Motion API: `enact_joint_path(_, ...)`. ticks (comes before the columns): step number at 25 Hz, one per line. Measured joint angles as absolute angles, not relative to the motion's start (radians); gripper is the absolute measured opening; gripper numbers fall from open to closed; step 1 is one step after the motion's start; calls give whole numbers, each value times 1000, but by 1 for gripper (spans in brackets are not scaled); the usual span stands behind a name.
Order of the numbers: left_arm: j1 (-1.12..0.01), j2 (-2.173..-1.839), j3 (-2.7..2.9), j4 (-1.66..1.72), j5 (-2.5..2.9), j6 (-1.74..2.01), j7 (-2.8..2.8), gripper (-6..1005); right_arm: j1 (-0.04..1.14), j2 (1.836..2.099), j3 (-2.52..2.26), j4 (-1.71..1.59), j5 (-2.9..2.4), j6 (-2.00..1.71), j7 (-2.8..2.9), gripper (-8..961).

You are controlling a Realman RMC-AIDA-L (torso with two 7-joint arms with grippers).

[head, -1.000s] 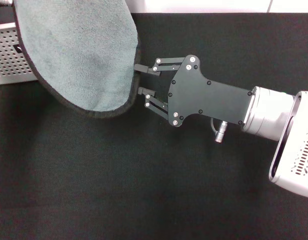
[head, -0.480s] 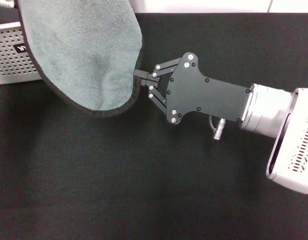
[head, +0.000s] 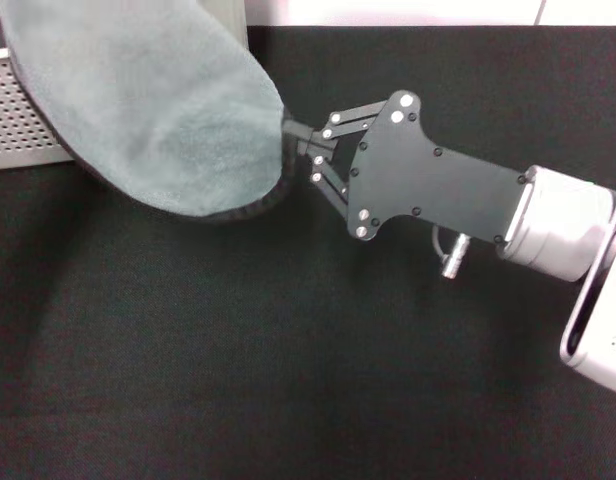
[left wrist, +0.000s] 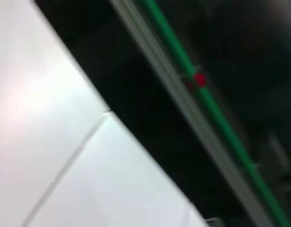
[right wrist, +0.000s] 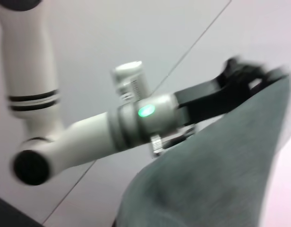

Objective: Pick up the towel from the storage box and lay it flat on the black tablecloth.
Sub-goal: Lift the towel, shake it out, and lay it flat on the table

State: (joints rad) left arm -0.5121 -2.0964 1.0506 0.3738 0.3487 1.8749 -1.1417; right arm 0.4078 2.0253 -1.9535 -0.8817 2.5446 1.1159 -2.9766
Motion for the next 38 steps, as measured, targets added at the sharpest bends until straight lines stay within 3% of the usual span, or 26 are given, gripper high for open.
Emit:
enact_joint_path(18,-455,-2101,1060,69,514,1767,-1042,34,301,2005,-1710,-1137,2427,1143,-2585,7)
enact_joint_path(23,-429,-2101,1060,46,581,1657,-1046,109,288,2004,-1597,-1233,2359,1145,-2438,6)
enact_joint_path(34,-389,-2100,1060,34,671,1619,-1045,556,287,2007,-1472,-1424,2327,1047,-2289,7)
enact_joint_path(38,-395,-2096,1060,41,753,1614,-1044,596,287,2008,-1471,-1503,2327,969,-2289,7)
